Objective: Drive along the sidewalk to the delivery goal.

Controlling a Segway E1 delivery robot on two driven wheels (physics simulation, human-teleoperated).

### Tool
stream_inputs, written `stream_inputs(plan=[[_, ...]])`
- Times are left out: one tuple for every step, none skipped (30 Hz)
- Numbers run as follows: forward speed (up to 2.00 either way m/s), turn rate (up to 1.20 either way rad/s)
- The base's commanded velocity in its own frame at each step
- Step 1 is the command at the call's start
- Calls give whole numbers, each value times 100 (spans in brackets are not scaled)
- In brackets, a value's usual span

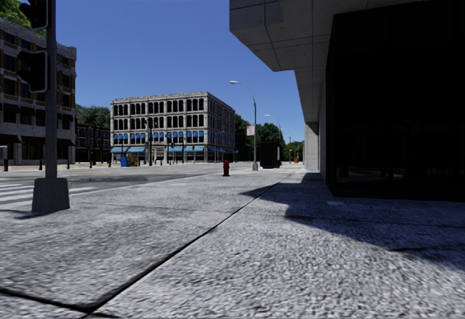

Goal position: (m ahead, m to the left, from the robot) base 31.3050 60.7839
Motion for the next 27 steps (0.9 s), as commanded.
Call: stream_inputs(plan=[[200,0],[200,0],[200,0],[200,0],[200,0],[200,0],[200,0],[200,0],[200,0],[200,0],[200,0],[200,0],[200,0],[200,0],[200,0],[200,0],[200,0],[200,0],[200,0],[200,0],[200,0],[200,0],[200,0],[200,0],[200,0],[200,0],[200,0]])
